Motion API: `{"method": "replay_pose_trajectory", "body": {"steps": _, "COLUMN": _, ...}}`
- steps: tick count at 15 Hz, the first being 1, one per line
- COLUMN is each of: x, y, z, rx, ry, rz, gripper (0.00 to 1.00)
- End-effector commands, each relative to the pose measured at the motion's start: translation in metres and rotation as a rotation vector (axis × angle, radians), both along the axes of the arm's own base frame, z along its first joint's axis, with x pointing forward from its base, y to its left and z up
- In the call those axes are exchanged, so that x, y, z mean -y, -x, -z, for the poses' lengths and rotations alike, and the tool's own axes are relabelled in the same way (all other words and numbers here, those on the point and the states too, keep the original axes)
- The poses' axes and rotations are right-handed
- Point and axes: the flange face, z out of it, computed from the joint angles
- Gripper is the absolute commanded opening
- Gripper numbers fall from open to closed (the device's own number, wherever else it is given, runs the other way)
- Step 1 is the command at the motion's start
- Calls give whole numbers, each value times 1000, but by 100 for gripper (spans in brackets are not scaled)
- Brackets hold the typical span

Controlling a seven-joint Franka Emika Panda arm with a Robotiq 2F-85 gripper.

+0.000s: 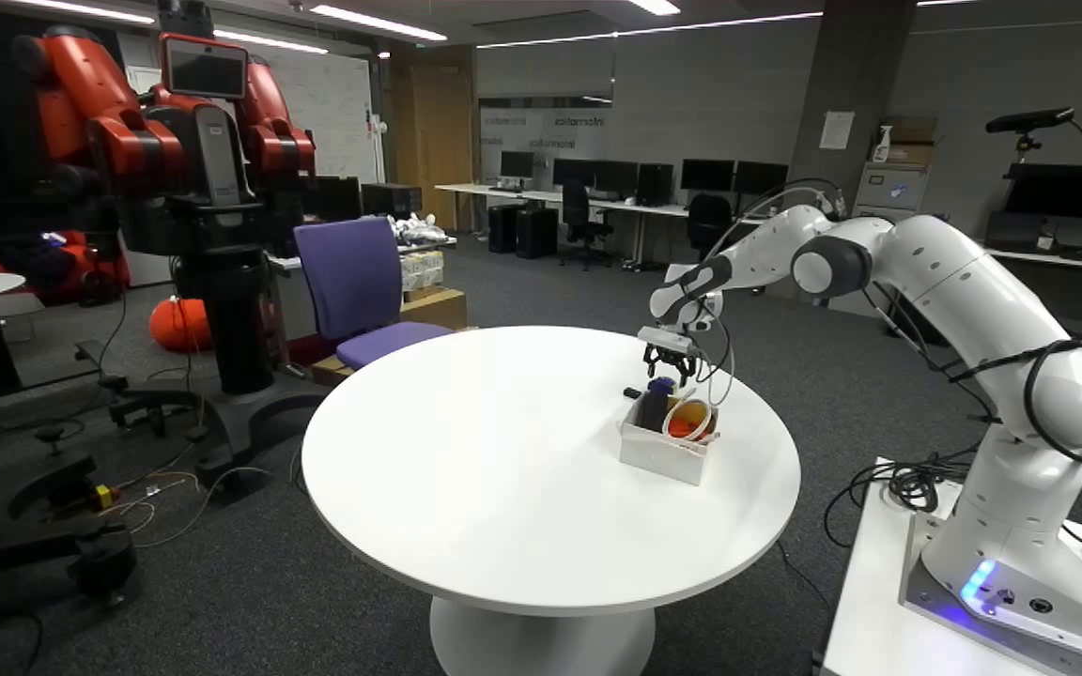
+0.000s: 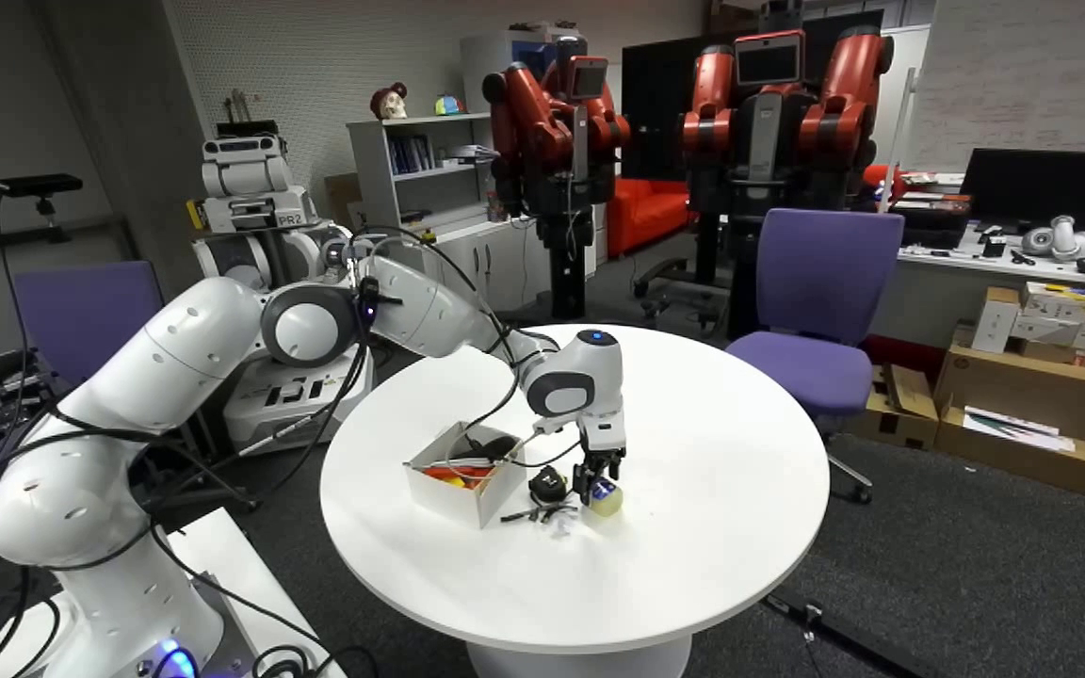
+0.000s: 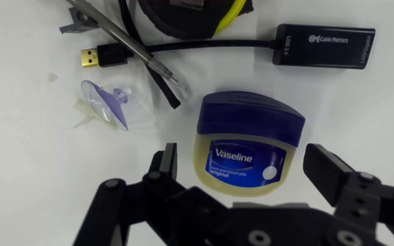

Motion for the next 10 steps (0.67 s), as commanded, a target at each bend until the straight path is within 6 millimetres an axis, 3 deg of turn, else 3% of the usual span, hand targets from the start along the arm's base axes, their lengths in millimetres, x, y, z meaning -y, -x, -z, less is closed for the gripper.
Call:
{"method": "replay_pose_trajectory", "body": {"steps": 1, "x": -1, "y": -9, "z": 7, "rx": -1, "ry": 19, "rz": -16, "gripper": 100}}
{"method": "replay_pose_trajectory", "body": {"steps": 2, "x": -1, "y": -10, "z": 9, "rx": -5, "ry": 22, "rz": -20, "gripper": 100}}
{"method": "replay_pose_trajectory", "body": {"steps": 3, "x": -2, "y": -10, "z": 11, "rx": -13, "ry": 27, "rz": -27, "gripper": 92}}
{"method": "replay_pose_trajectory", "body": {"steps": 4, "x": -2, "y": -9, "z": 11, "rx": -15, "ry": 24, "rz": -35, "gripper": 74}}
{"method": "replay_pose_trajectory", "body": {"steps": 7, "x": -2, "y": -6, "z": 0, "rx": -3, "ry": 30, "rz": -49, "gripper": 53}}
{"method": "replay_pose_trajectory", "body": {"steps": 10, "x": -2, "y": 1, "z": -24, "rx": 36, "ry": 41, "rz": -81, "gripper": 53}}
